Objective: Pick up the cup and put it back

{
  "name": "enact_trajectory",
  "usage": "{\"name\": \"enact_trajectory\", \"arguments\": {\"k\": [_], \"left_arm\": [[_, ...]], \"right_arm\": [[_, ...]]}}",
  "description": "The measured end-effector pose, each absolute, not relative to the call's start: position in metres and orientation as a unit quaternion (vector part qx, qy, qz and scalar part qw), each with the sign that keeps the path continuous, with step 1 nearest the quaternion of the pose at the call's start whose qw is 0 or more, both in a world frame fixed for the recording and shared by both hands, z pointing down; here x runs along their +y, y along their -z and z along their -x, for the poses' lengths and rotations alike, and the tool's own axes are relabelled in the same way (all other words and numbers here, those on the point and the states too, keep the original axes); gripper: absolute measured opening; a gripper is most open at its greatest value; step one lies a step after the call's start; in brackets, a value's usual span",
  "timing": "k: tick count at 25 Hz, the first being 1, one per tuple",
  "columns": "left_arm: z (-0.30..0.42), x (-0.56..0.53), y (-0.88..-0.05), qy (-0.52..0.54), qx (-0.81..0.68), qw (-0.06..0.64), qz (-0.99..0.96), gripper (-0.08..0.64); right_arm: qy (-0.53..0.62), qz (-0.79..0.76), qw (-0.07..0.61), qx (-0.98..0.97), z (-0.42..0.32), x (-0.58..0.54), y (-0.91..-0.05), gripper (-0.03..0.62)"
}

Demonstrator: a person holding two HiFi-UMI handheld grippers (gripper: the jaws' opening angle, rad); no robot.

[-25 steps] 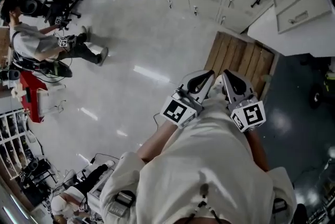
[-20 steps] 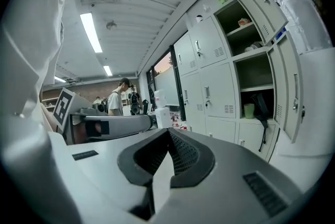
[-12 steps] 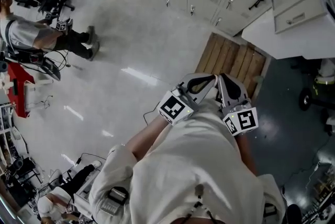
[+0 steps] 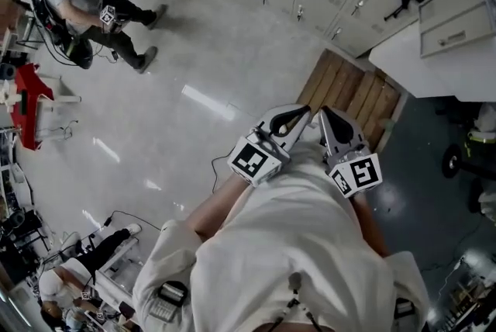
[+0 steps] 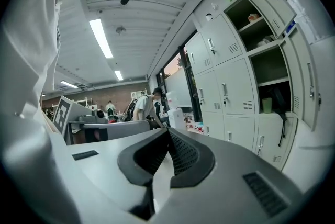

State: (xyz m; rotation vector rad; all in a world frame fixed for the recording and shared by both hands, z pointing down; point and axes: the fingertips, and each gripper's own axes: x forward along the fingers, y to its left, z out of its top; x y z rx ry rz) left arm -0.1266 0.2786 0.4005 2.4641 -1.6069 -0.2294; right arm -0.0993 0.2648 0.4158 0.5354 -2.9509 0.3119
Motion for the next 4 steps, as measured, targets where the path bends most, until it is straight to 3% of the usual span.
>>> {"name": "enact_trajectory", "arguments": {"k": [4], "left_arm": [[0.1401,0.2844,-0.4009,0.091,-0.563,0.114,-0.813,0.009]], "right_arm": [[-0.108,-0.172,0.068,-0.977,0.1037,0.2713,-0.4201,0.025]]}}
